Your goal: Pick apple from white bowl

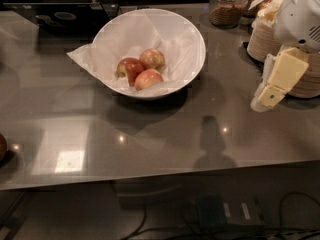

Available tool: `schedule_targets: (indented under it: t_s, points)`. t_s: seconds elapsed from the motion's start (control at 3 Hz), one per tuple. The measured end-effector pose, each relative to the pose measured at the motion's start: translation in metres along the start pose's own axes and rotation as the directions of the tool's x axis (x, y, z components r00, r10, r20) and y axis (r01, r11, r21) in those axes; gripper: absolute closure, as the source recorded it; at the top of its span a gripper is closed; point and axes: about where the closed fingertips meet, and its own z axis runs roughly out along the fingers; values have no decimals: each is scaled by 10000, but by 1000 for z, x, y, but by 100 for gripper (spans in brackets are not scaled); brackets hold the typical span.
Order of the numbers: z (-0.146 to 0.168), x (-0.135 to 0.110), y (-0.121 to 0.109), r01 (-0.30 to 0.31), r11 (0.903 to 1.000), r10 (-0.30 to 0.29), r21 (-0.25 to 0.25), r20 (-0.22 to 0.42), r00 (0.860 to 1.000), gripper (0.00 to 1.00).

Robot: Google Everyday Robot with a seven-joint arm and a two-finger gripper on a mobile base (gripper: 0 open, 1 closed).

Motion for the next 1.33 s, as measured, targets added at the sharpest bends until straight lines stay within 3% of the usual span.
schedule_targets:
  t_s: [0.67, 1.33]
  points:
    - [12, -36, -43, 397, 9992, -385, -21, 2055, 9779, 0]
    - [11, -39, -46, 365, 9993, -356, 2, 2216, 9745, 0]
